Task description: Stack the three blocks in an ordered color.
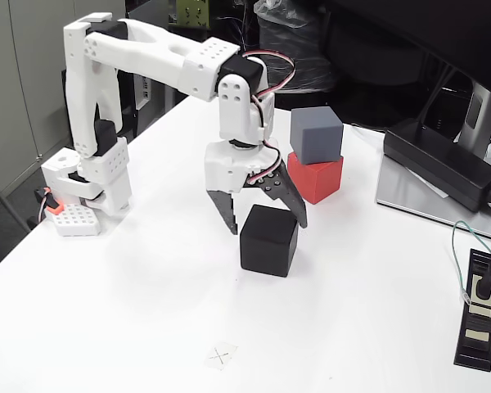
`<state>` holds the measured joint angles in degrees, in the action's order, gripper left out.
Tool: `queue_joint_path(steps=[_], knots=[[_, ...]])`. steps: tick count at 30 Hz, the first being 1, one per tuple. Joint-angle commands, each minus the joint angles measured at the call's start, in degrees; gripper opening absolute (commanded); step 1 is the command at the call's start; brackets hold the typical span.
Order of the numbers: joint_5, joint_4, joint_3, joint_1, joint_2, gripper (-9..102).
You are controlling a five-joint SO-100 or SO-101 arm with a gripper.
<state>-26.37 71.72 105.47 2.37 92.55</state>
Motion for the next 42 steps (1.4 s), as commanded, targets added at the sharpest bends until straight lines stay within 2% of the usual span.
queue_joint_path(steps=[1, 7, 18, 21, 31, 38, 42], knots=[[2.9, -1.8, 1.7, 2.1, 0.6, 36], [8.6, -6.2, 4.0, 2.5, 0.4, 35], [9.4, -10.8, 7.6, 3.4, 0.4, 34], [9.4, -10.8, 7.6, 3.3, 0.4, 29], [9.5, -10.8, 6.6, 3.3, 1.1, -2], [9.6, -9.9, 2.7, 3.5, 1.1, -1], [9.6, -5.5, -3.3, 3.4, 1.1, -1]])
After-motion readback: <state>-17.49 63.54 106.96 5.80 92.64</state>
